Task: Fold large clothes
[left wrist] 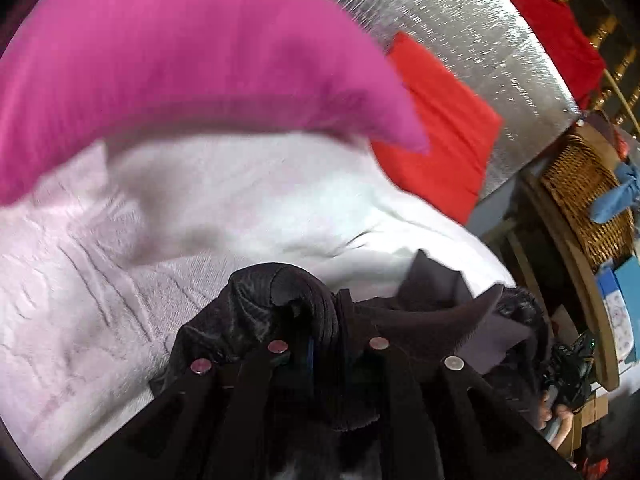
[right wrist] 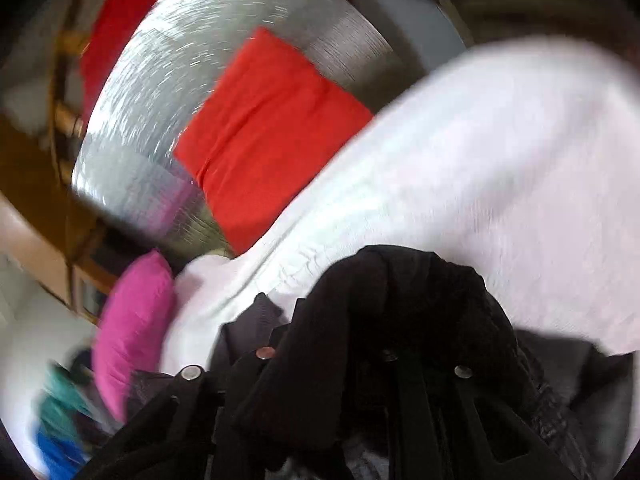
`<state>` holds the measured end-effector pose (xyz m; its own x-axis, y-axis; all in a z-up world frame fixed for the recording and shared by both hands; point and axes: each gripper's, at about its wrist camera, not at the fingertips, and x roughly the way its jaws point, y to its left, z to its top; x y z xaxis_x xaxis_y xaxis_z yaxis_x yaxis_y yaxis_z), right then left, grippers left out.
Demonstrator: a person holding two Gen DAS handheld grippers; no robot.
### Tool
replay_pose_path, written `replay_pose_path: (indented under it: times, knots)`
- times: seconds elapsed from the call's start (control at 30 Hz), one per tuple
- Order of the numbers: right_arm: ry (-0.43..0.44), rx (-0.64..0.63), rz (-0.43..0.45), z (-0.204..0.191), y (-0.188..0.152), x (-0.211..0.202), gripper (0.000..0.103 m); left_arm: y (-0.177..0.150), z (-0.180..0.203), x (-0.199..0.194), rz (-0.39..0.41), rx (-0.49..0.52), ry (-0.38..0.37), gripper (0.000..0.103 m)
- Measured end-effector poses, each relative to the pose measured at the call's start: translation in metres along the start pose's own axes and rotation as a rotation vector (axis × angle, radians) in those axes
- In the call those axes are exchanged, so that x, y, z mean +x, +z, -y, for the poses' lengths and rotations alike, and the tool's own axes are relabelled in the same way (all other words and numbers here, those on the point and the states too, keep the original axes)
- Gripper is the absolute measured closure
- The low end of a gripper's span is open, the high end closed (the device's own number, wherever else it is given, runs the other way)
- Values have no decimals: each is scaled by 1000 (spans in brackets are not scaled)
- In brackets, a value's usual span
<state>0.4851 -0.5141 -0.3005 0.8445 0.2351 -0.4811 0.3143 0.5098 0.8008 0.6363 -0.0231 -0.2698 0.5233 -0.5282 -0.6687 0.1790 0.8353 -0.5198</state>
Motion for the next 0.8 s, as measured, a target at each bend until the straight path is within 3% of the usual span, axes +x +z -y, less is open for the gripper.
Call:
replay_pose_path:
  times: [0.13, 0.17, 0.2, 0.27, 0.3, 0.37, 0.5, 0.6, 0.67, 0.8]
  knots:
    - [171, 155, -53, 23, 8, -12, 67, 3, -23, 4, -31, -132, -125, 87]
    - [226, 204, -56, 30, 9, -20, 60, 5, -29, -2, -38, -194, -175, 77]
    - [280, 249, -53, 36, 9, -29, 53, 9, -33, -12, -29, -248, -211, 59]
    - [326, 299, 10, 45, 8, -56, 28, 12, -38, -41, 58, -294, -193, 30]
    - [325, 300, 68, 47, 7, -77, 23, 12, -38, -62, 113, -297, -175, 26]
    - [334, 291, 133, 51, 3, -115, 12, 9, -34, -91, 141, -287, -195, 26]
    - [293, 239, 133, 51, -23, -174, 11, -24, -20, -147, 151, -249, -171, 25]
    - [235, 197, 117, 51, -57, -211, 11, -79, -7, -179, 128, -220, -92, 23]
    - [206, 197, 87, 55, -85, -225, 11, -112, -7, -187, 102, -229, -91, 22]
    - [142, 264, 5, 69, -136, -235, 11, -183, -22, -177, 17, -375, -94, 21]
